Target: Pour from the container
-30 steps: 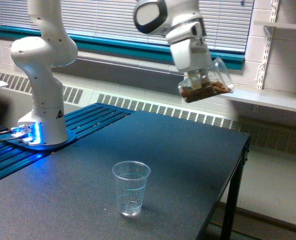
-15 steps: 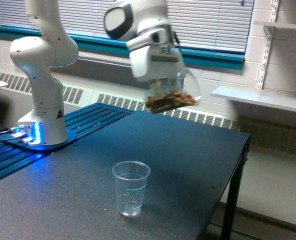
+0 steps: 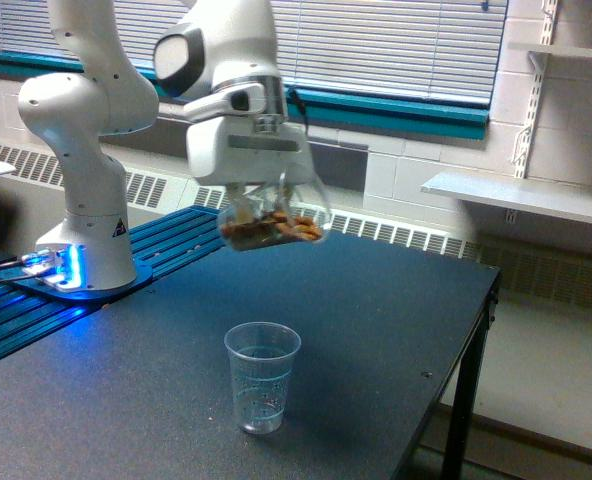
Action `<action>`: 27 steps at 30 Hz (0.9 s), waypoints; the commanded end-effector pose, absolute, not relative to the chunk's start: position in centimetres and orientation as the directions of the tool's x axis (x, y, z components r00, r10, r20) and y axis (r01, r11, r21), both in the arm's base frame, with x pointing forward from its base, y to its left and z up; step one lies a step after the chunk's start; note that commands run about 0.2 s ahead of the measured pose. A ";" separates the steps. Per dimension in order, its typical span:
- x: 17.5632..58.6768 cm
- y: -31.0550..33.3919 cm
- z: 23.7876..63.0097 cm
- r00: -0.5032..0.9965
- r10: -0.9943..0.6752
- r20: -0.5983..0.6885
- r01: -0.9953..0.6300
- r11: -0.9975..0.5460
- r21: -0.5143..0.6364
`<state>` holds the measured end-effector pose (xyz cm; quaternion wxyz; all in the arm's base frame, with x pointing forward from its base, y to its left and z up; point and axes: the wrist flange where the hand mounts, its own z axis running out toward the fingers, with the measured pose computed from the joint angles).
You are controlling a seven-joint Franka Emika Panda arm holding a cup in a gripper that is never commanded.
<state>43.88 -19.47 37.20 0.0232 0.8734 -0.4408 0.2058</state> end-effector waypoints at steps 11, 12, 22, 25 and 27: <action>39.7 -22.3 34.4 0.554 -0.742 0.377 -0.783 -0.619 -0.067; 39.5 -22.3 34.2 0.557 -0.741 0.375 -0.783 -0.619 -0.059; 39.0 -22.6 33.5 0.587 -0.722 0.368 -0.777 -0.629 0.005; 38.9 -22.7 33.3 0.593 -0.716 0.368 -0.776 -0.631 0.023; 38.9 -22.6 33.0 0.599 -0.713 0.366 -0.774 -0.632 0.034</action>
